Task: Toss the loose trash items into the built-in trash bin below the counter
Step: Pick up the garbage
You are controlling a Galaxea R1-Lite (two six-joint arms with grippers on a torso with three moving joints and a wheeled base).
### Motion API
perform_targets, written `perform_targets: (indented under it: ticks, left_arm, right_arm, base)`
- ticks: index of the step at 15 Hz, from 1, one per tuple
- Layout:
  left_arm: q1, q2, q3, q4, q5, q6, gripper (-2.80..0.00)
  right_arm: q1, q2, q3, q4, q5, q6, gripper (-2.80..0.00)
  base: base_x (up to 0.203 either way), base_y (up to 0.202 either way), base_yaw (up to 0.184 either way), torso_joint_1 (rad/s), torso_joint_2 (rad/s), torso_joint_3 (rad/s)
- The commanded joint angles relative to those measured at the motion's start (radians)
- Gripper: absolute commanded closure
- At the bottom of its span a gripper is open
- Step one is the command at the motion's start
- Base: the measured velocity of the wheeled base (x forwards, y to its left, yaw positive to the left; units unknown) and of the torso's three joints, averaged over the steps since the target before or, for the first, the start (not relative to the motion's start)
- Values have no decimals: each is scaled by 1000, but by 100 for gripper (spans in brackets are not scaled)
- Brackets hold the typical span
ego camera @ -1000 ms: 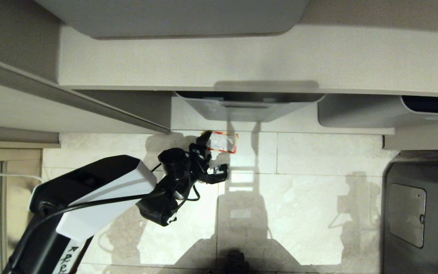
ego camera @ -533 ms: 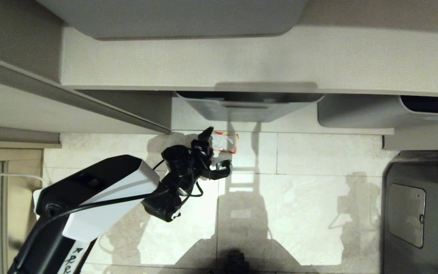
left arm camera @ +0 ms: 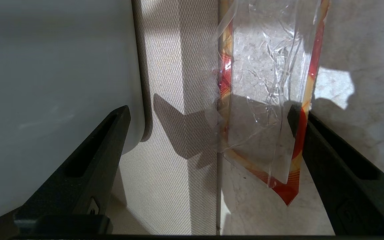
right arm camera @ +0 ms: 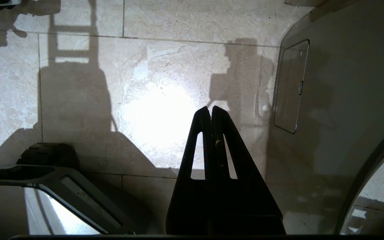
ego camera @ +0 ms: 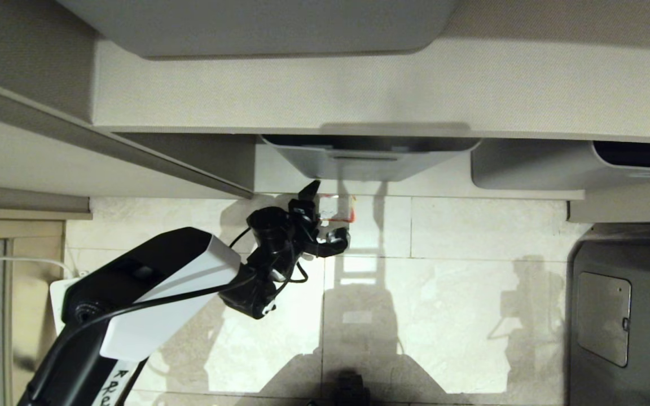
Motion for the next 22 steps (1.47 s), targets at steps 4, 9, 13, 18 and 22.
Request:
perform_targets:
  ticks: [4, 9, 13, 18, 22]
  left_arm:
    - [1, 19, -4, 3, 12, 8, -280]
    - [1, 27, -62, 57, 49, -15, -280]
    - [1, 37, -113, 110, 53, -32, -280]
    - [1, 42, -127, 116, 53, -31, -280]
    - [-1, 44, -126, 118, 52, -31, 0]
  right_arm:
    - [0, -1, 0, 0, 0, 0, 0]
    - [0, -2, 0, 0, 0, 0, 0]
    - [1, 0, 0, 0, 0, 0, 0]
    - [0, -2, 0, 0, 0, 0, 0]
    - [0, 0, 0, 0, 0, 0, 0]
  base:
    - [0, 0, 0, 0, 0, 0]
    - [0, 0, 0, 0, 0, 0]
    - [0, 0, 0, 0, 0, 0]
    - [0, 0, 0, 0, 0, 0]
    - [0, 0, 0, 0, 0, 0]
